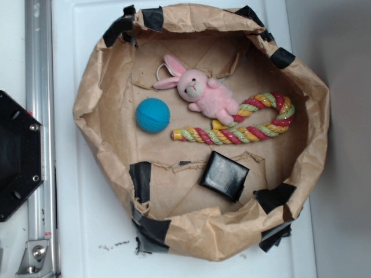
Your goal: Grab the black box.
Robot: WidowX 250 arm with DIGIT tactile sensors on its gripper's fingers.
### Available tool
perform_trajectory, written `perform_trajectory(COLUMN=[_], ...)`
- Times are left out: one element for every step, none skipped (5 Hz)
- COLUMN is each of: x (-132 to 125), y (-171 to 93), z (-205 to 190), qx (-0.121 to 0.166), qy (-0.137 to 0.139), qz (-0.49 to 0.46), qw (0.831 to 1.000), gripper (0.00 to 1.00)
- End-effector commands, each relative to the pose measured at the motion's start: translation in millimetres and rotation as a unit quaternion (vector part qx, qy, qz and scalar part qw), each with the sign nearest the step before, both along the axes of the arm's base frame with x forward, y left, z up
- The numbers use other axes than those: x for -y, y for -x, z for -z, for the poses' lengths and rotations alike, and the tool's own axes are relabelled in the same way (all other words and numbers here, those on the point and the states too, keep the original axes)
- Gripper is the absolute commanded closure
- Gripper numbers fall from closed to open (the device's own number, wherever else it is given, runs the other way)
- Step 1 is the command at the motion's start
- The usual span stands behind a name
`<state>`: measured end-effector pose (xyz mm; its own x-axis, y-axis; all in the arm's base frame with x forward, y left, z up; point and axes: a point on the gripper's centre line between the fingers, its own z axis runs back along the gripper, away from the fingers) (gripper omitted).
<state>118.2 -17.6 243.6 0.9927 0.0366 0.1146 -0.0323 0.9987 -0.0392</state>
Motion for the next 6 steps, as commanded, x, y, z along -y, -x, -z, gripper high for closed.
perform_trajectory(x=[0,-14,-17,-7,3,3], y=[0,-50,-93,-116,-99,-99], z=[0,4,27,66,104,104], qx=[0.000,0.010,0.012,-0.002,-0.023,-0.023], qy=[0.000,-0.033,-0.031,-0.008,-0.007,-0.007], qz=[0.000,0.025,0.069,0.117,0.209,0.209], qw=[1.000,0.999,0.997,0.993,0.978,0.978], gripper=[0.00,0.00,0.00,0.00,0.00,0.00])
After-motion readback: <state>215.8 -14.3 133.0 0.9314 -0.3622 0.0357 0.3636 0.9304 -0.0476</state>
